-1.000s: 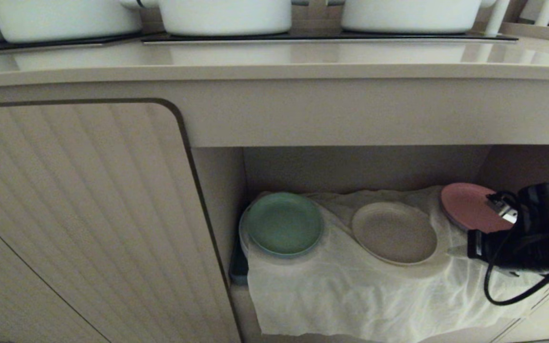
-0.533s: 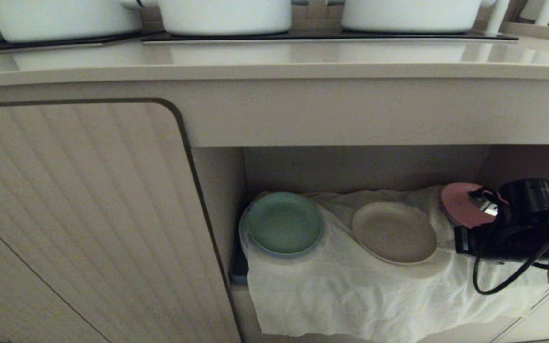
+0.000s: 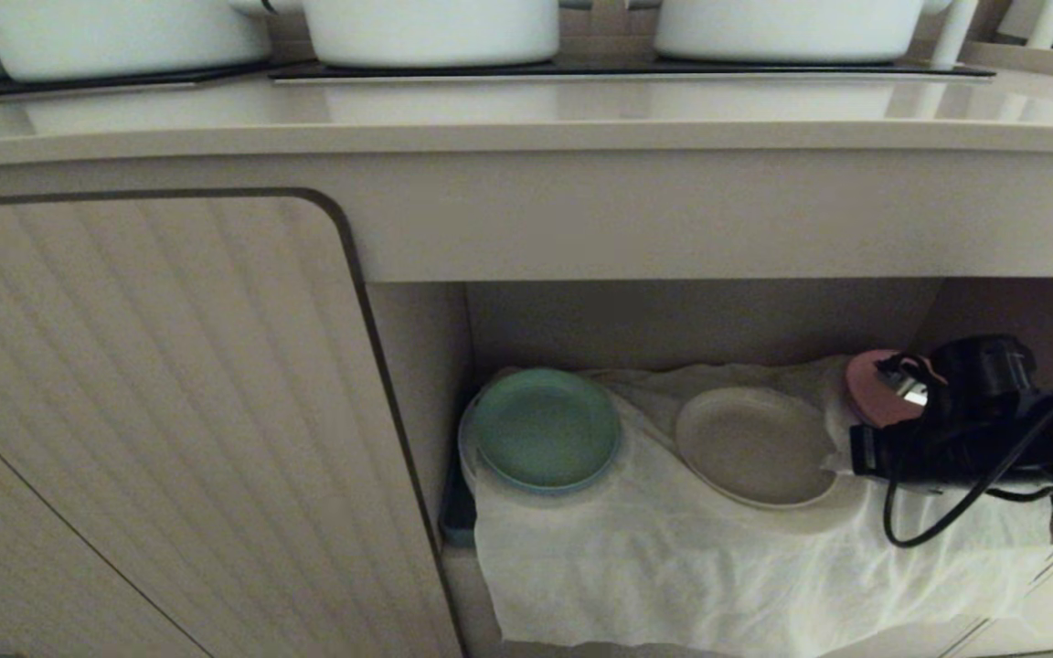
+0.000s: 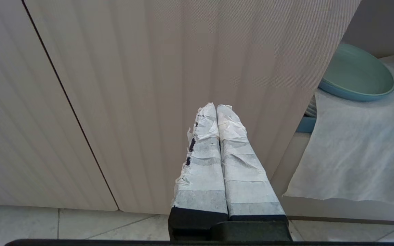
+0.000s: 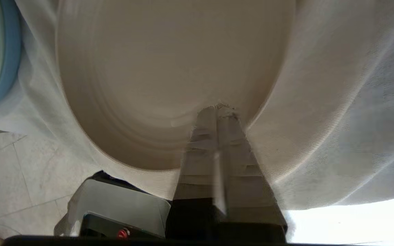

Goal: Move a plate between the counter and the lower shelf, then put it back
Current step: Pick up the plate in the cupboard

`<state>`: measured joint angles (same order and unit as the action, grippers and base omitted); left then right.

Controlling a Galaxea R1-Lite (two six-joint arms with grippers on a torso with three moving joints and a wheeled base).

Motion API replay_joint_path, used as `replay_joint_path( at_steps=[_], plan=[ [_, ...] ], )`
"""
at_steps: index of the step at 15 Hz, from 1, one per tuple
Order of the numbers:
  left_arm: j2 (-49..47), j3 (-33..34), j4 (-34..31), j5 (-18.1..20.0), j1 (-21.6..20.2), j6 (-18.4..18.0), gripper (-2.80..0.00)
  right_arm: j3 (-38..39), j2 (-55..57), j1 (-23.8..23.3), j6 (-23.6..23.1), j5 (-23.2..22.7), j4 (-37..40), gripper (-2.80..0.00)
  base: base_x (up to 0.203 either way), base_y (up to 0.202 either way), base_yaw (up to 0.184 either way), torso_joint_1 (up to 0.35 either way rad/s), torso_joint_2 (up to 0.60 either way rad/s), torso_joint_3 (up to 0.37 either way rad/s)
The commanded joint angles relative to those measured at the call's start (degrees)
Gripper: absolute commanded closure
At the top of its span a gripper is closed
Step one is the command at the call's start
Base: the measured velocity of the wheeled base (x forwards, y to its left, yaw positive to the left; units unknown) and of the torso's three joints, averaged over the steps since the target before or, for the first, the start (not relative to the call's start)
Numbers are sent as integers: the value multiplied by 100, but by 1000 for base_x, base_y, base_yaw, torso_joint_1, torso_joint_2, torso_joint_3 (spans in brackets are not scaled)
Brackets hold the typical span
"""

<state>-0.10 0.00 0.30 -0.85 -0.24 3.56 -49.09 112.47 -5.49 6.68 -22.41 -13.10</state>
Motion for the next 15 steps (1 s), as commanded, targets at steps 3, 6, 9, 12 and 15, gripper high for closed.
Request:
replay_joint_path(
  at_steps=[3,6,9,12,15],
  plan=[
    [1,0,5,-3,-2,4,0,-8,-14,69,-4,13,-13,-280,0,0,0,0,0,0],
    [1,0,5,-3,-2,4,0,-171,67,196,-9,199,12,-280,0,0,0,0,0,0],
    [1,0,5,-3,-2,4,0,-276,225,385,5,474,10,-280,0,0,0,0,0,0],
    [1,0,5,-3,-2,4,0,-403,302,505,51,650,1,-280,0,0,0,0,0,0],
    [1,0,5,-3,-2,4,0,-523,302,505,256,650,10,-280,0,0,0,0,0,0]
  ],
)
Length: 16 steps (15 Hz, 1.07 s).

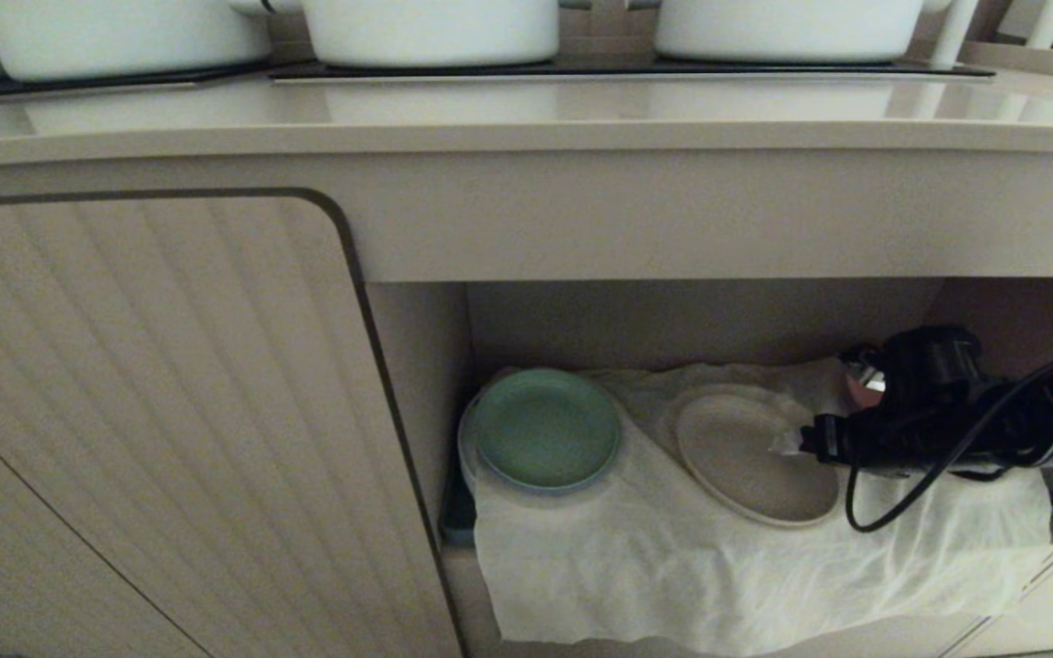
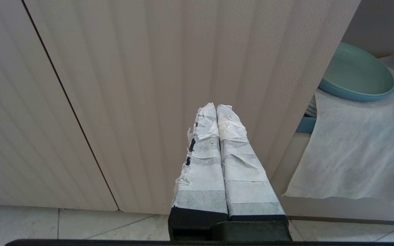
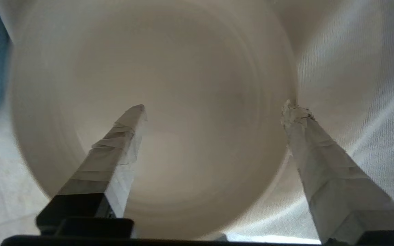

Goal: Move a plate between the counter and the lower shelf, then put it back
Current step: Pick up the plate in the cupboard

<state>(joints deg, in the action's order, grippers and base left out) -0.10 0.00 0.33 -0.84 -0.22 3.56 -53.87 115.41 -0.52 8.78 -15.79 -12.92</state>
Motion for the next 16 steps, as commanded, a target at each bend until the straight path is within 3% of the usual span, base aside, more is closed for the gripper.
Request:
replay_joint_path(
  at_steps=[1,16],
  plan=[
    [1,0,2,-4,-4,5,0,-54,-1,8,54,-12,-17,-280,0,0,0,0,0,0],
    [1,0,2,-4,-4,5,0,-203,-251,-194,133,-21,422,-280,0,0,0,0,0,0]
  ],
)
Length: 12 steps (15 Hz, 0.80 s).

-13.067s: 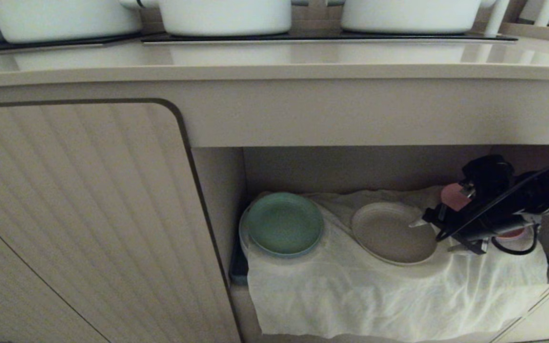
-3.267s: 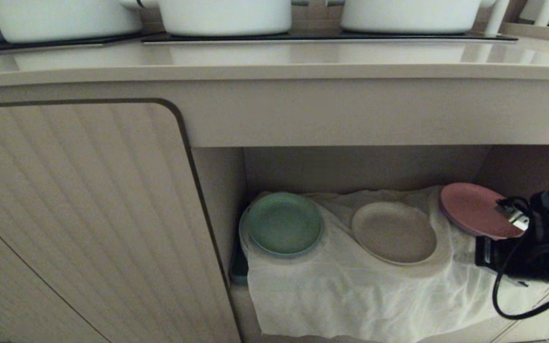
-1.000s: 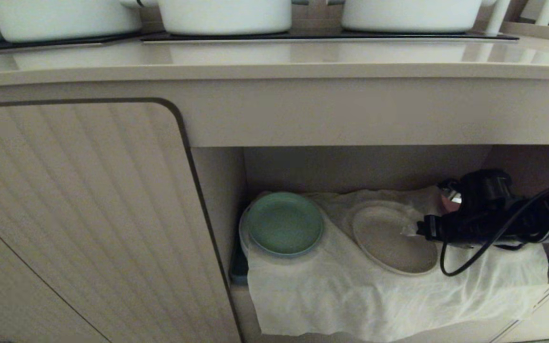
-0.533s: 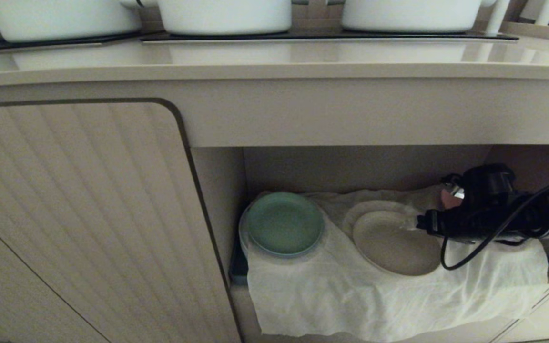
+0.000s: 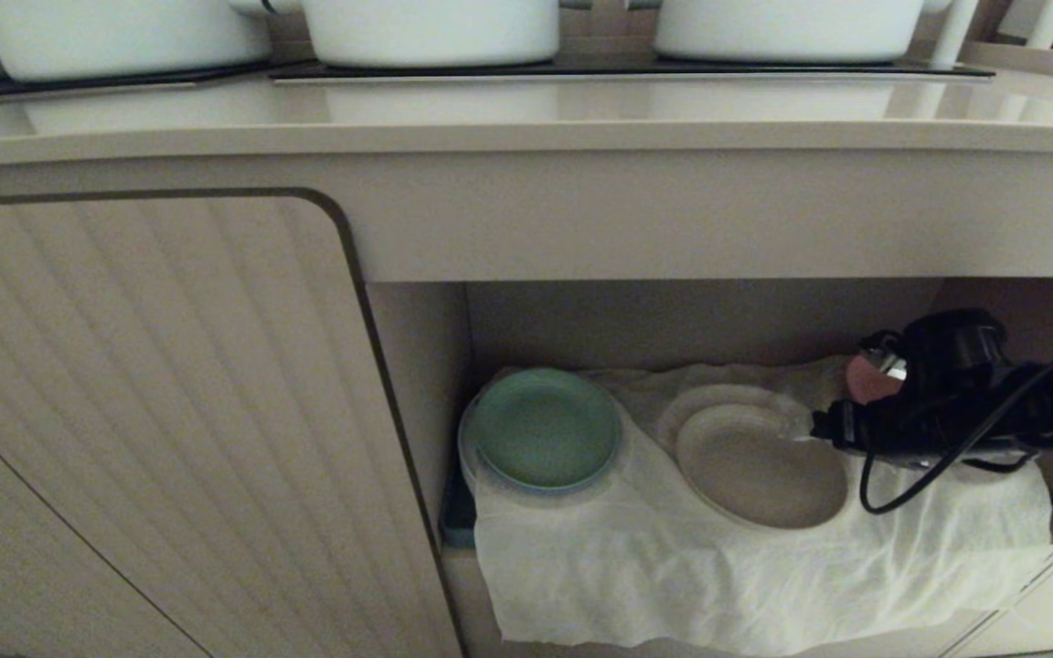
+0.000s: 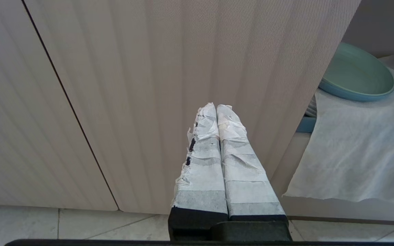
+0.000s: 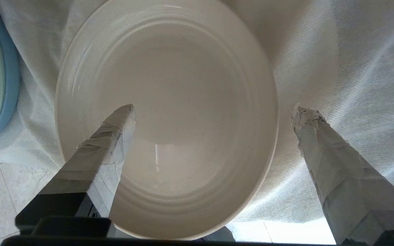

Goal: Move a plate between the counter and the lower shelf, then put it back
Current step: Pick up the plate in the cupboard

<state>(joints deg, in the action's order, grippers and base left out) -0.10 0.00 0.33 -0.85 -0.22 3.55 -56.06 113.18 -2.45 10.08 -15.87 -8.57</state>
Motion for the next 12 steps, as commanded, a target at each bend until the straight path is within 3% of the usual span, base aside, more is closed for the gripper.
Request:
replay_joint_path(
  at_steps=[1,12],
  plan=[
    [1,0,3,-3,-4,5,0,35,-9,-1,-6,-12,-22,-280,0,0,0,0,0,0],
    [1,0,3,-3,-4,5,0,-78,406,251,-24,278,-110,-280,0,0,0,0,0,0]
  ],
)
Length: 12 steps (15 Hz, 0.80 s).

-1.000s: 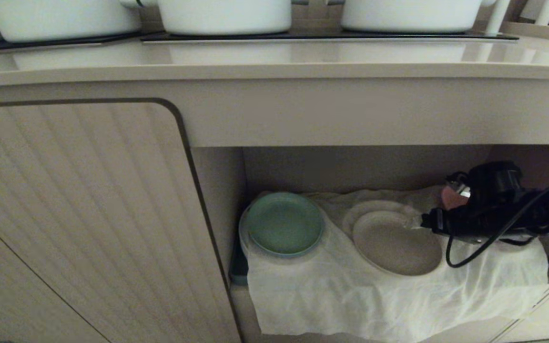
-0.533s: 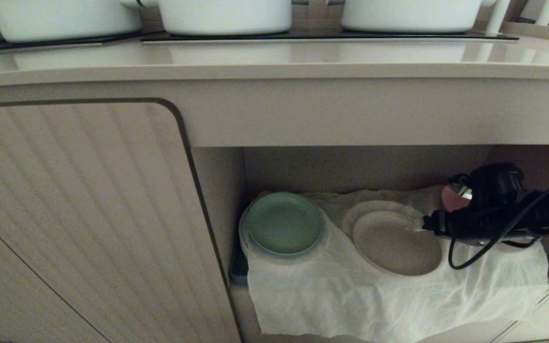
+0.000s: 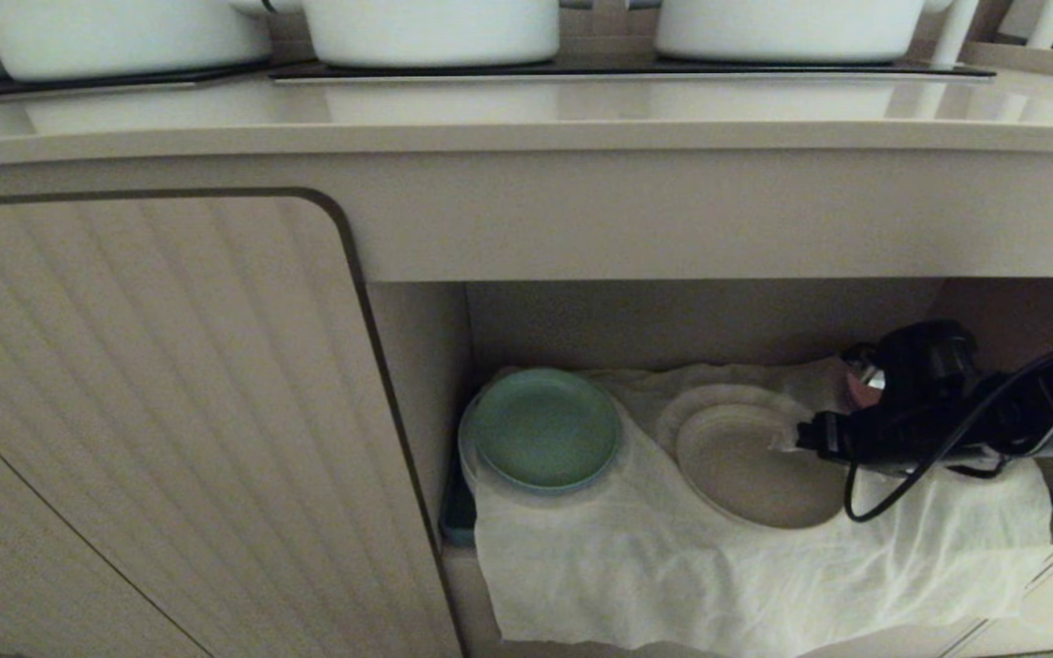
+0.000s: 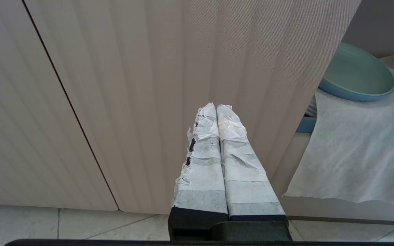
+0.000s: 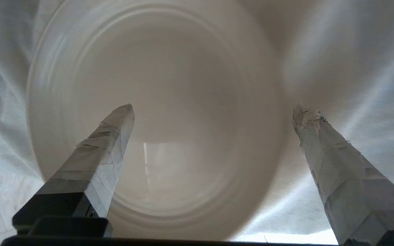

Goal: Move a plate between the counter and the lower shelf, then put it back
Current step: Pick up the plate in the cupboard

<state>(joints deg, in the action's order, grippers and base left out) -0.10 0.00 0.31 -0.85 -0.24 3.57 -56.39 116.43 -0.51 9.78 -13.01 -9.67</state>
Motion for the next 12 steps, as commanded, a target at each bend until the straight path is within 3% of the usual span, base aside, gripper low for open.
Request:
replay_joint_path(
  at_steps=[1,12],
  plan=[
    [1,0,4,-3,-2,3,0,-82,100,77,7,-9,0,-280,0,0,0,0,0,0],
    [1,0,4,-3,-2,3,0,-285,278,86,95,79,-167,-280,0,0,0,0,0,0]
  ],
)
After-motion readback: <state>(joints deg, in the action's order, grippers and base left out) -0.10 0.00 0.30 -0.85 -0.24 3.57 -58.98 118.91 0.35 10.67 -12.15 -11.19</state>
